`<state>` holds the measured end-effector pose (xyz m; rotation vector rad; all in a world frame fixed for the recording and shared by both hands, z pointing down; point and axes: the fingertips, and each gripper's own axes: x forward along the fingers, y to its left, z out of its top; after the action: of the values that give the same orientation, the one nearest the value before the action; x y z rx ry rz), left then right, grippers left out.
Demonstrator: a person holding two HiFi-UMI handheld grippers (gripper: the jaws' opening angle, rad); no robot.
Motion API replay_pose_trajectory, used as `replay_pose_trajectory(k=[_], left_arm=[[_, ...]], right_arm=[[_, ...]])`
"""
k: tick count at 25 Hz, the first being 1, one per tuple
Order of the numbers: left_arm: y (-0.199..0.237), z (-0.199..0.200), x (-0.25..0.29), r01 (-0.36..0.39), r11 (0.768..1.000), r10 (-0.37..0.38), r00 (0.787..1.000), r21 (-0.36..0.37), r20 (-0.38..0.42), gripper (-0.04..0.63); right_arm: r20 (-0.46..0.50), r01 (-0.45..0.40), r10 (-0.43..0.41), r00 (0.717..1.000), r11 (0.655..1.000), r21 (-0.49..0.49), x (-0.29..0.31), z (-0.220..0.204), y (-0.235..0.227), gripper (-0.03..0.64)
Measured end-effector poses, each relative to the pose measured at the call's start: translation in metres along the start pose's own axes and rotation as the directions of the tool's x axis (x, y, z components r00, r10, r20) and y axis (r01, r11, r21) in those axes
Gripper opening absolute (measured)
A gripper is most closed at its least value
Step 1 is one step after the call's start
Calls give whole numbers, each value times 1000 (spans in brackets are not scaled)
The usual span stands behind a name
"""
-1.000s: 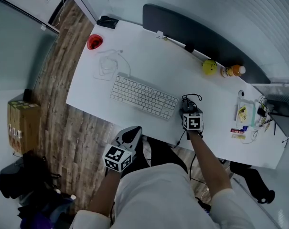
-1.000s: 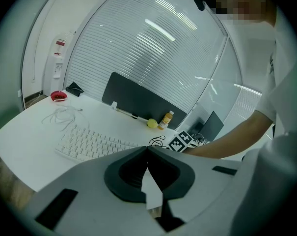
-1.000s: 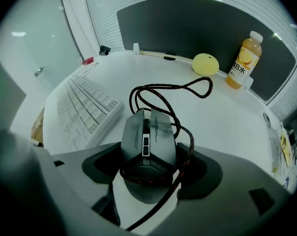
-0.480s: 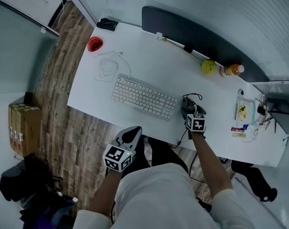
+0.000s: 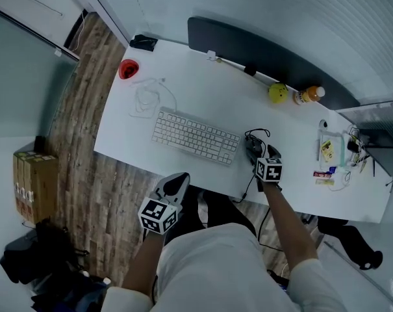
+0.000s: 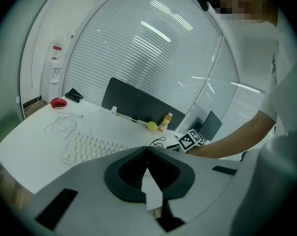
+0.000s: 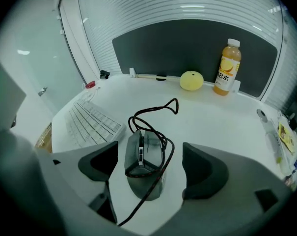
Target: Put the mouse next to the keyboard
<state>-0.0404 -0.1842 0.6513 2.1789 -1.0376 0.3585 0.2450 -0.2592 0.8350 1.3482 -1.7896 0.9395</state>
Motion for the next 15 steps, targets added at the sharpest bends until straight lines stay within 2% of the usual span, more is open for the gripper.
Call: replay_pose_trajectory(k=[7, 12, 15], left_arm=[[4, 10, -12, 15, 999, -16, 1000, 39, 20, 17], [9, 14, -27, 30, 997, -33, 999, 72, 32, 17], [12, 14, -36, 44, 995, -47, 998, 93, 33, 17]], right_arm=[[80, 48, -49, 996, 999, 12, -29, 22, -10, 388], [124, 72, -82, 989, 994, 78, -59, 29, -8, 385], [151, 82, -94, 984, 993, 84, -79, 29, -1, 377]])
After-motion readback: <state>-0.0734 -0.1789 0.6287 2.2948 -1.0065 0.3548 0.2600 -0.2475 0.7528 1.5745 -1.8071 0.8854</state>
